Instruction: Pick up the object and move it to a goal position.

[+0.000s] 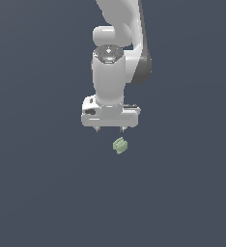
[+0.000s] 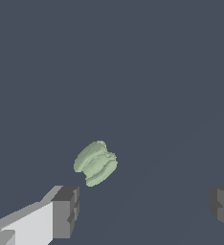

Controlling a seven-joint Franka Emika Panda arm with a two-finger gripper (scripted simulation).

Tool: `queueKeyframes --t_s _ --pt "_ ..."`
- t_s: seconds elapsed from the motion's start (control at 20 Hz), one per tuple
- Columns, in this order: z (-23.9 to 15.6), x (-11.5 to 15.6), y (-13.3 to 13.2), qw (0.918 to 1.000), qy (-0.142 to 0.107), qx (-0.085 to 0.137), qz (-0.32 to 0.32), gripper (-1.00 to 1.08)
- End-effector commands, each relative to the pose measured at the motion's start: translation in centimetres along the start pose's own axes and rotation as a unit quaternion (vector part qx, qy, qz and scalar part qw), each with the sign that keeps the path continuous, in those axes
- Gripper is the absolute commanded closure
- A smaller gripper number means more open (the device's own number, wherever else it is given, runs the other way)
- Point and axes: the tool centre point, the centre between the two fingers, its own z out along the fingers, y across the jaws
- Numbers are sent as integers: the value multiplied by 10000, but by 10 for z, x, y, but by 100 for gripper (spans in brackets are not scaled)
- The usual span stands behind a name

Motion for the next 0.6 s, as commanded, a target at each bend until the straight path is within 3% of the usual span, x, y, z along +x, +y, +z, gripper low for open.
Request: queueKeyframes --t_s 0.0,0.55 --pt "0 0 0 10000 0 0 0 -92" --pt "9 -12 10 9997 -240 -25 -102 -92"
